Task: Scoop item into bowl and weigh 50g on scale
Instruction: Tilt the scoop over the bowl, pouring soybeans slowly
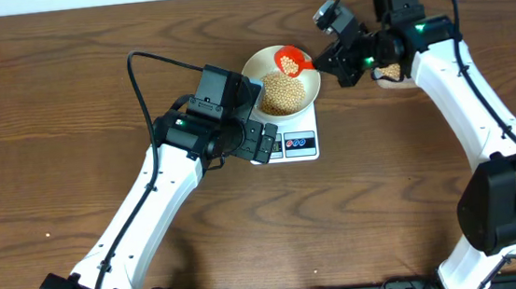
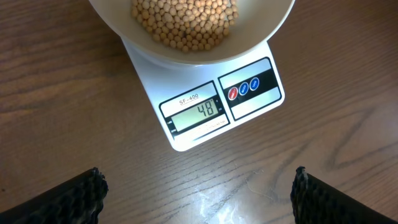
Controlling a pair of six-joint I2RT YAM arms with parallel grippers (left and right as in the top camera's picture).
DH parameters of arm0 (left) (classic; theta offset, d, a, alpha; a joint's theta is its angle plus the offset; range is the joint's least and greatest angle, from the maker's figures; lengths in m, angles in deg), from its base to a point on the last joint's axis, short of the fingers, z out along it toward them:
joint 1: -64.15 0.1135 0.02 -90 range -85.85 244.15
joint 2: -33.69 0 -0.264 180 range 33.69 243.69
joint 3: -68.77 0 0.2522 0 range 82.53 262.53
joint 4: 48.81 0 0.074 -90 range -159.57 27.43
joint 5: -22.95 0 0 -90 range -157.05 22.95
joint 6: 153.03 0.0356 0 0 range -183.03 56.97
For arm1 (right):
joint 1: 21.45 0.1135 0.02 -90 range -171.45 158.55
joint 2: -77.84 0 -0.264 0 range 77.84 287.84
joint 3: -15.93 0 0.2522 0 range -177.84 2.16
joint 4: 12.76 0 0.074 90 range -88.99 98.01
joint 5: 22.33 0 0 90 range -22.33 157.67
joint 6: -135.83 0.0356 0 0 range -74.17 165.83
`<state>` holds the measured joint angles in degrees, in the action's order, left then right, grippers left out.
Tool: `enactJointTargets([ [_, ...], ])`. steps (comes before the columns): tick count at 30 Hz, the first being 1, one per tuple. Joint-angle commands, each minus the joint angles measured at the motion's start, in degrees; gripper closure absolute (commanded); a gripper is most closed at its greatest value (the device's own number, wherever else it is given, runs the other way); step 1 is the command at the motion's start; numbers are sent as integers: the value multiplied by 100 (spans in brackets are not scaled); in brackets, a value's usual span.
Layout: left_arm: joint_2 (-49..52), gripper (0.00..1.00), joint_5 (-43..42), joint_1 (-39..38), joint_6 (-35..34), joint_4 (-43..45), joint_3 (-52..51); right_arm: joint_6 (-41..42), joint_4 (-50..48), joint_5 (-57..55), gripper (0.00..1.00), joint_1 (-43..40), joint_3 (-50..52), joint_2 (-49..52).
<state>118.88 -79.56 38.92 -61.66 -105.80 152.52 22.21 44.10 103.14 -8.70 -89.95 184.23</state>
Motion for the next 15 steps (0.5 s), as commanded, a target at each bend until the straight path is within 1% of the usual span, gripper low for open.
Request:
enactJointTargets([
  [1,55,3,57,9,9,-2,-57,-264,44,-315,99,205,20,-118],
  [3,55,4,57,9,9,-2,-57,-271,57,-452,99,275,20,-118],
  [10,55,3,57,9,9,-2,-57,-256,61,-426,99,267,20,-118],
  [15,55,4,57,9,9,0,-57,-168,59,-74,99,166,20,-118],
])
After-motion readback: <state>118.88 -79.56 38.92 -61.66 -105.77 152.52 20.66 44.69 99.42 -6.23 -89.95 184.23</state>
